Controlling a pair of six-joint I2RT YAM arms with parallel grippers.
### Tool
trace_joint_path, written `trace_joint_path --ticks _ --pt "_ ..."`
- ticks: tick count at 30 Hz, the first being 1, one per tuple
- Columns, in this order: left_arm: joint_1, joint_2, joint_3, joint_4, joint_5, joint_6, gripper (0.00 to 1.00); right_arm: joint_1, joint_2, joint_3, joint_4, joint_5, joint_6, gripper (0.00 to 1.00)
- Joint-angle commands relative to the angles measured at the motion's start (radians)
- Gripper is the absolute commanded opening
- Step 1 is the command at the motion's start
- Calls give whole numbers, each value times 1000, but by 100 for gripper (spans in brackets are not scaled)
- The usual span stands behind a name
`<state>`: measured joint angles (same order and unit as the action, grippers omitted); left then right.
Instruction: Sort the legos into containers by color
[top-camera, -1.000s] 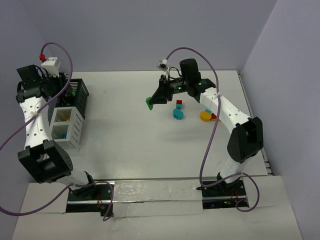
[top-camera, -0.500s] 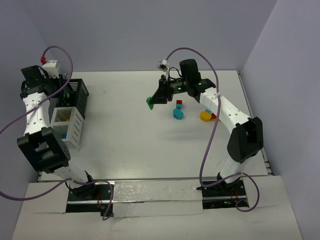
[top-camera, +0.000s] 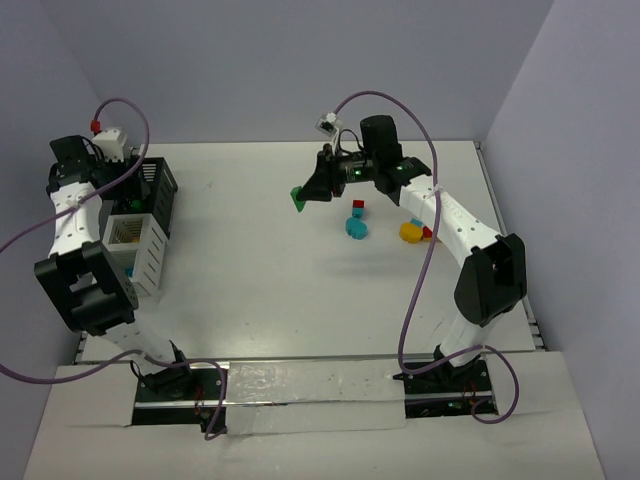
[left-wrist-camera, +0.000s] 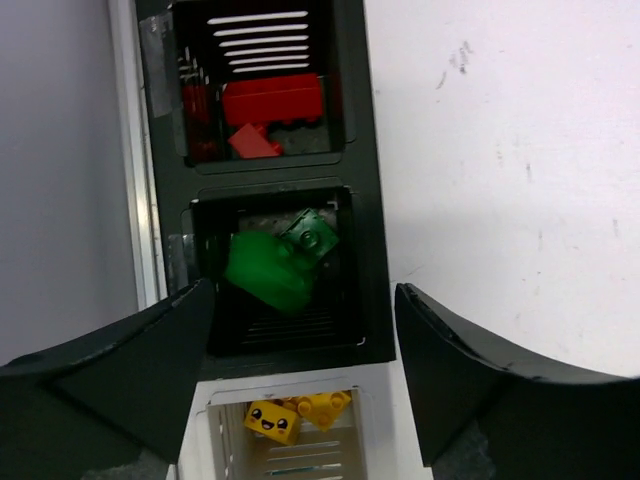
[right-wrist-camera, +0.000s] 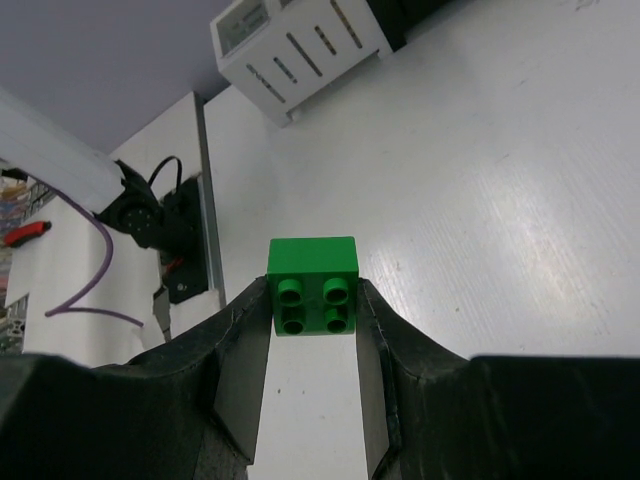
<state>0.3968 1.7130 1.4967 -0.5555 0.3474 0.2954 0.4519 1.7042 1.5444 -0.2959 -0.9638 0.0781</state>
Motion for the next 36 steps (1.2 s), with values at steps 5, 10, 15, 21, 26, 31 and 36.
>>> trace_joint_path --ticks 5,10,15,21,26,31,36 --pt "6 -105 100 5 376 -51 85 1 -24 -63 474 42 407 0" --pt "-66 -210 69 87 595 -180 82 13 13 -75 653 65 652 0" --pt "-207 -269 -42 260 771 -497 81 38 52 -83 867 46 861 0" --pt "-335 -345 -260 731 852 -927 81 68 62 -80 928 19 915 0" --pt "-416 -325 -299 929 878 -1126 82 83 61 -87 972 -2 931 0" --pt "-452 -308 -294 972 895 -1181 84 93 57 -83 956 -10 902 0" --pt "-482 -297 -317 1091 898 -1277 84 100 63 -78 956 -12 897 0"
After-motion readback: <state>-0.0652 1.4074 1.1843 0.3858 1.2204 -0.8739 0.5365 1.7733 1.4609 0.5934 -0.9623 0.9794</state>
